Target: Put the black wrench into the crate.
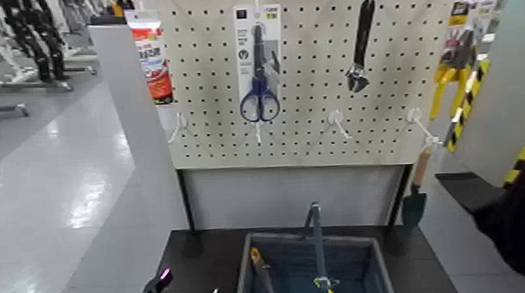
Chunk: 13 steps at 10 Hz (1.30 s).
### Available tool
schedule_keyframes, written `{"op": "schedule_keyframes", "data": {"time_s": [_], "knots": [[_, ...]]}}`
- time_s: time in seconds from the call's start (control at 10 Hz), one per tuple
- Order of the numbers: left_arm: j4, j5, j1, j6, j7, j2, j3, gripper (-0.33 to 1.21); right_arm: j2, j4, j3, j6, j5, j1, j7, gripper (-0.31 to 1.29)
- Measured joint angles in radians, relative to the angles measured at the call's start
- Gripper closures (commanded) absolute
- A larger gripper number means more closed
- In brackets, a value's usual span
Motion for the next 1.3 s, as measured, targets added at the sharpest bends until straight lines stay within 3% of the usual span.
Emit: {"op": "schedule_keyframes", "data": {"time_s": [1.0,1.3], "knots": [[0.009,0.003,-0.01,0.0,-0.008,0.001,-0.003,0.1,-0.01,-0.011,-0.004,0.005,0.005,-0.003,0.005,0.18],[0.011,0.004,-0.01,0.0,-0.007,-0.002,-0.003,0.1,-0.024,-0.041,-0.036,0.024,0.005,0.001,0.077,0.18]]}}
